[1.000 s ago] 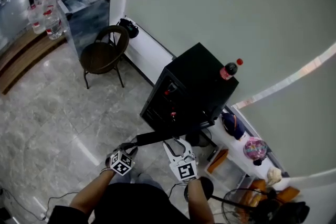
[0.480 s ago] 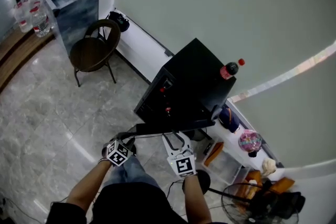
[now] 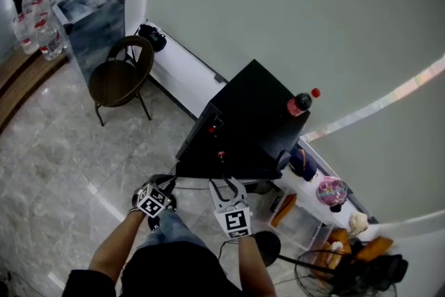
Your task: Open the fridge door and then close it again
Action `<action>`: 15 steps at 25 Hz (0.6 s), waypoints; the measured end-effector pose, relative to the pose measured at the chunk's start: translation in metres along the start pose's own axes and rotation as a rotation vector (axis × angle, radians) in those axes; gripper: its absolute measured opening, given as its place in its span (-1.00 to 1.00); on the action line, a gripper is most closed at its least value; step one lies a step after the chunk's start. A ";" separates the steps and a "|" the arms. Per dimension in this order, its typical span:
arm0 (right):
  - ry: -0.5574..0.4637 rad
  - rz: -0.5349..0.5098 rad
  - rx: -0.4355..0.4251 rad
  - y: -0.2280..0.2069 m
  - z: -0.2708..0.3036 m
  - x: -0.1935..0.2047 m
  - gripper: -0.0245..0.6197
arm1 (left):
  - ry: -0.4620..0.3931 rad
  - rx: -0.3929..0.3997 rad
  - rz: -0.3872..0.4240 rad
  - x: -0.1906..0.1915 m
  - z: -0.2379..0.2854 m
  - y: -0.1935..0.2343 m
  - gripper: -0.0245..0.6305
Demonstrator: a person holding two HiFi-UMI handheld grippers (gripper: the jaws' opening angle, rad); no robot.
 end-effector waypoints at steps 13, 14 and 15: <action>0.047 -0.029 0.043 -0.021 0.037 -0.016 -0.50 | 0.027 0.002 -0.019 -0.031 0.024 0.052 -0.70; 0.048 -0.037 0.050 -0.024 0.039 -0.018 -0.51 | 0.030 -0.002 -0.015 -0.034 0.026 0.056 -0.70; 0.048 -0.037 0.057 -0.026 0.042 -0.018 -0.51 | 0.032 -0.005 -0.012 -0.036 0.028 0.060 -0.70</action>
Point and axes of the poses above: the fingertips, and each gripper's own axes: z forward along the fingers, y to its left, x out of its underside, the point moved 1 cm from there along -z, backward along the fingers
